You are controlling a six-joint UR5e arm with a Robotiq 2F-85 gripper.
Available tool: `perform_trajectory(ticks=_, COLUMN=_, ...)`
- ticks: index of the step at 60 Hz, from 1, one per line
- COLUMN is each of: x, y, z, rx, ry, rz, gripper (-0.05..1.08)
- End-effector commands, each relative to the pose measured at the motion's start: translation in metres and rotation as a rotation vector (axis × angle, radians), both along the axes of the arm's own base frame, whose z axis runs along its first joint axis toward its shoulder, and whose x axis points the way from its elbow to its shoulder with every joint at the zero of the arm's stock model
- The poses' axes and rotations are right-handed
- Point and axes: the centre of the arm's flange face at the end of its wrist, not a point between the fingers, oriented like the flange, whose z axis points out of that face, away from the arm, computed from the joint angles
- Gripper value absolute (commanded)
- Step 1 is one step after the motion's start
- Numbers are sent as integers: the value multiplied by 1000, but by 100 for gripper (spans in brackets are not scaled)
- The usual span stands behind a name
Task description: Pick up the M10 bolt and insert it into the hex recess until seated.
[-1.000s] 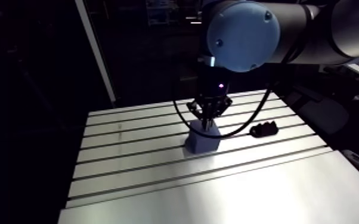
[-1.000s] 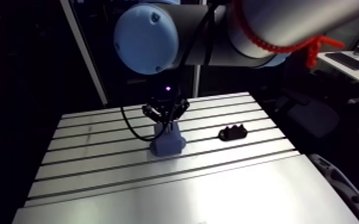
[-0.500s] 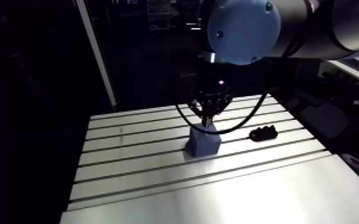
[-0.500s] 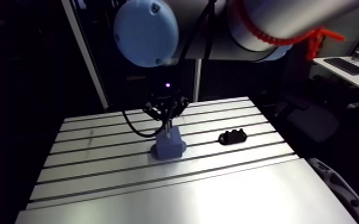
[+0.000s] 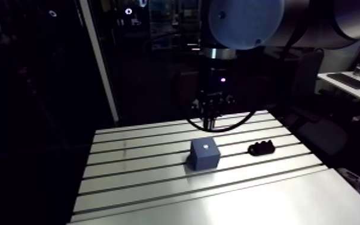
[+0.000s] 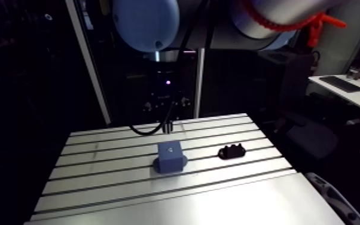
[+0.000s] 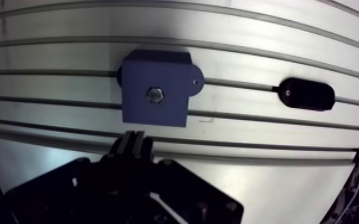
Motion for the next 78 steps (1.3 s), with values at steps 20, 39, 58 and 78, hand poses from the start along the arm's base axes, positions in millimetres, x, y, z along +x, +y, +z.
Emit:
perform_trajectory(ticks=20, x=2, y=5, z=45, rx=11, ry=2, rz=-24, gripper=0)
perform_trajectory(ticks=39, x=-22, y=6, z=128, rx=23, ry=34, rz=-71, gripper=1)
perform_trajectory(ticks=58, x=-37, y=5, z=185, rx=3, ry=17, rz=-120, gripper=1)
perform_trajectory(ticks=78, x=-29, y=-41, z=201, rx=2, ry=27, rz=-72, gripper=1)
